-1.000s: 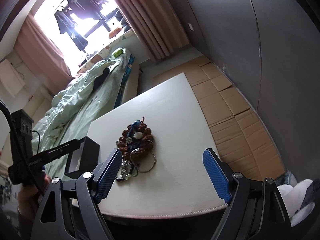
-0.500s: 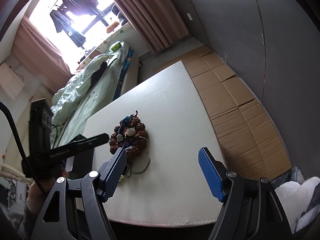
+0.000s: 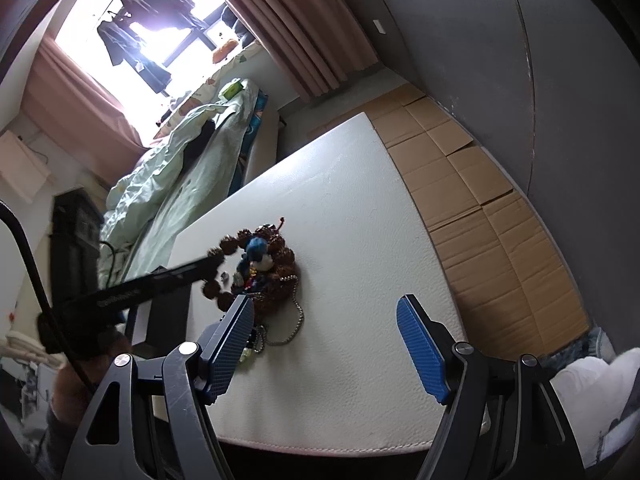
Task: Organize jewelry
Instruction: 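Grasp the brown bead bracelet with the left gripper and lift it, then lower the brown bead bracelet into the box with the left gripper while the right gripper grasps silver chains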
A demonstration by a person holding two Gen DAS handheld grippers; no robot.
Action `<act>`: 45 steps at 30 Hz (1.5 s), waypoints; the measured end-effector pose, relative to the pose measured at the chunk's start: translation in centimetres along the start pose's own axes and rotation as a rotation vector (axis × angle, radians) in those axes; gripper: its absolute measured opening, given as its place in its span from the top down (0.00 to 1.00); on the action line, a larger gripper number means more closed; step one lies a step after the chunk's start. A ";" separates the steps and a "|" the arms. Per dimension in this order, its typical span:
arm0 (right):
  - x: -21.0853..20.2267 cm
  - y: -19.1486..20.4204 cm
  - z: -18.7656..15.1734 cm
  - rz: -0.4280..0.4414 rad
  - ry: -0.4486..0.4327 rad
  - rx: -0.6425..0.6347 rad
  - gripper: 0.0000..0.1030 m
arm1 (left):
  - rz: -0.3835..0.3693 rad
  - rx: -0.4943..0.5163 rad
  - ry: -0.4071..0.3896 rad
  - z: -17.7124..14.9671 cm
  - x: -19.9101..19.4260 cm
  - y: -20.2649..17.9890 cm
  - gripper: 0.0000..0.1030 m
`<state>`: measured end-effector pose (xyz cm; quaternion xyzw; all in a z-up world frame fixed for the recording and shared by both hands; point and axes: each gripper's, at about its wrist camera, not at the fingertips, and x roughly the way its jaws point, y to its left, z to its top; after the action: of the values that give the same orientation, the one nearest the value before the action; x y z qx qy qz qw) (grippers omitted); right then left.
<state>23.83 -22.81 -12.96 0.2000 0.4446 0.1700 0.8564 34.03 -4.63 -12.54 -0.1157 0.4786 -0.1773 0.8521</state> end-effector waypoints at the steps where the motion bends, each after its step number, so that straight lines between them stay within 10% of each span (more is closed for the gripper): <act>1: -0.1 0.0 0.0 0.001 -0.001 0.001 0.28 | -0.006 0.007 -0.007 0.1 -0.5 -0.3 0.80; 45: -0.5 6.8 -1.4 0.138 0.041 -0.123 0.27 | 0.002 0.166 -0.369 1.8 -20.7 -5.9 0.80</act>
<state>21.65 -16.96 -9.96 0.1738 0.4360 0.2596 0.8440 24.54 -1.46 6.56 -0.0751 0.2983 -0.1912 0.9321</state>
